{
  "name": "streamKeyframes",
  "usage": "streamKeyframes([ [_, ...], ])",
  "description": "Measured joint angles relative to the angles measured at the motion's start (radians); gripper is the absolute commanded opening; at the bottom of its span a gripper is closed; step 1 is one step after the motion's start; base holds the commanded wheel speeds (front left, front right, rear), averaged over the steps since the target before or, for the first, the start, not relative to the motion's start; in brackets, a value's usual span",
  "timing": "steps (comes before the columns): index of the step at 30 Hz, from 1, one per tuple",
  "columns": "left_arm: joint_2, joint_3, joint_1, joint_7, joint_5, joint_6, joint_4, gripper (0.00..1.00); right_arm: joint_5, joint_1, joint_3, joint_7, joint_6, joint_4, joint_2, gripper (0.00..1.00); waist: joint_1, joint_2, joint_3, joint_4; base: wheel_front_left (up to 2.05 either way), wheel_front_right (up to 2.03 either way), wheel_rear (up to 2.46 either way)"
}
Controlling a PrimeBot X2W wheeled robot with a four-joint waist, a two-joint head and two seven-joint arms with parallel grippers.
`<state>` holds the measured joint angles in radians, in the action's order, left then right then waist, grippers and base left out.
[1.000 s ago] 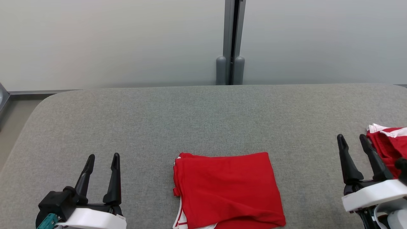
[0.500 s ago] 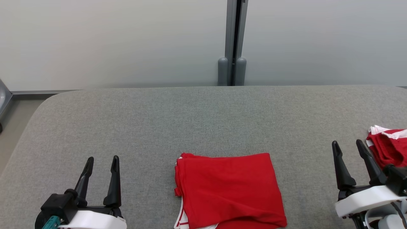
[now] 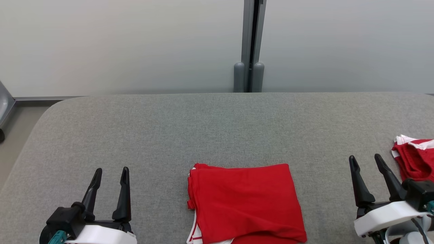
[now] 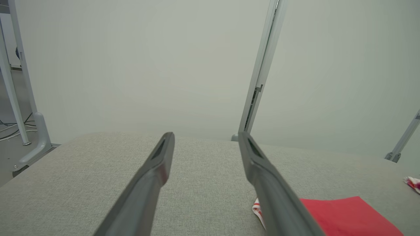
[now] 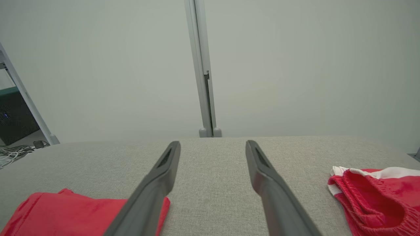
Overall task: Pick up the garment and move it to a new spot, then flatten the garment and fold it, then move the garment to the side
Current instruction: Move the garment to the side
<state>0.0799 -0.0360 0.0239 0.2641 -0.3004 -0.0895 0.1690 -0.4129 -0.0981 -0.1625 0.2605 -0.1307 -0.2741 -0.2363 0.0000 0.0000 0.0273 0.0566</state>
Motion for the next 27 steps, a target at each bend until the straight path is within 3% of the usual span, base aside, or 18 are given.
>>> streamKeyframes([
  [5, -0.004, 0.006, 0.000, 0.000, 0.009, -0.007, 0.003, 1.00, 0.001, -0.003, -0.016, -0.021, 0.000, -0.042, 0.009, 1.00, 0.0000, 0.0000, 0.003, 0.006, 0.00, 0.00, 0.00],
  [15, -0.014, 0.003, -0.002, 0.000, 0.015, -0.016, 0.011, 1.00, -0.064, -0.104, -0.167, -0.314, 0.000, -0.183, 0.070, 1.00, 0.0000, 0.0000, -0.004, 0.037, 0.00, 0.00, 0.00],
  [27, -0.021, -0.003, -0.008, 0.000, 0.001, -0.025, 0.037, 1.00, -0.062, -0.177, -0.095, -0.547, 0.000, -0.392, 0.133, 1.00, 0.0000, 0.0000, -0.007, 0.115, 0.00, 0.00, 0.00],
])
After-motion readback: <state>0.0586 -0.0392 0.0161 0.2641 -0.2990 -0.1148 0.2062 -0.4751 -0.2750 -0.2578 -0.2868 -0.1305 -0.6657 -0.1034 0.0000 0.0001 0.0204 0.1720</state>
